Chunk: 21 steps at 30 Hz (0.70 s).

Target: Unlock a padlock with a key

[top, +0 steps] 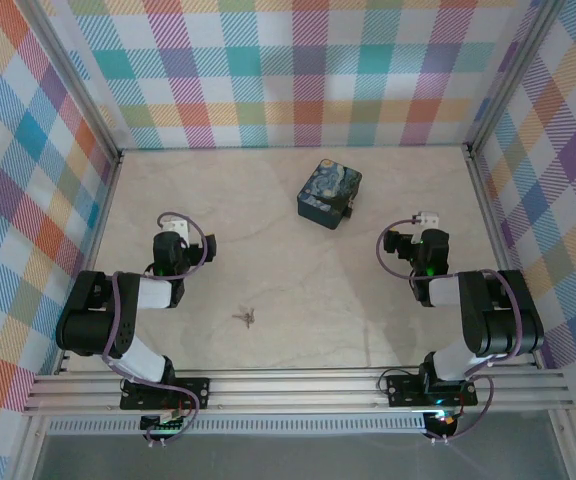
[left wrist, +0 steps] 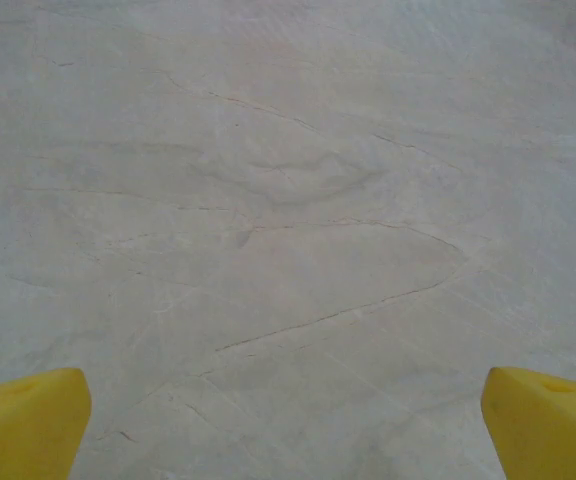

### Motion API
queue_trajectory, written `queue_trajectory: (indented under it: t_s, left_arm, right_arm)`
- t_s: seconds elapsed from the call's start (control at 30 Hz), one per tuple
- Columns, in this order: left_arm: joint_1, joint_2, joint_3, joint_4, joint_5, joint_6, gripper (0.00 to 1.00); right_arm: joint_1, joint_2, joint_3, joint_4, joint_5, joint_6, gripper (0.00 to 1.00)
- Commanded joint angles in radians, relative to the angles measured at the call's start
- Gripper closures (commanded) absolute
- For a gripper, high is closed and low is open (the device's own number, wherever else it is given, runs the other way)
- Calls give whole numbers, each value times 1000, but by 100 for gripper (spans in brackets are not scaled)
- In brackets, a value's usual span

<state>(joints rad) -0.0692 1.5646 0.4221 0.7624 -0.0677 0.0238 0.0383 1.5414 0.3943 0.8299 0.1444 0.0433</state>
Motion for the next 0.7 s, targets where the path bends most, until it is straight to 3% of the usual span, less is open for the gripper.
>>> queue_trajectory:
  t_s: [0.0, 0.67]
  left_arm:
    - [6, -3, 12, 15, 16, 16, 0]
    - [26, -1, 18, 8, 49, 2, 0]
  right_arm:
    - [-6, -9, -2, 32, -15, -6, 0]
    - [-15, -9, 5, 17, -37, 2, 0]
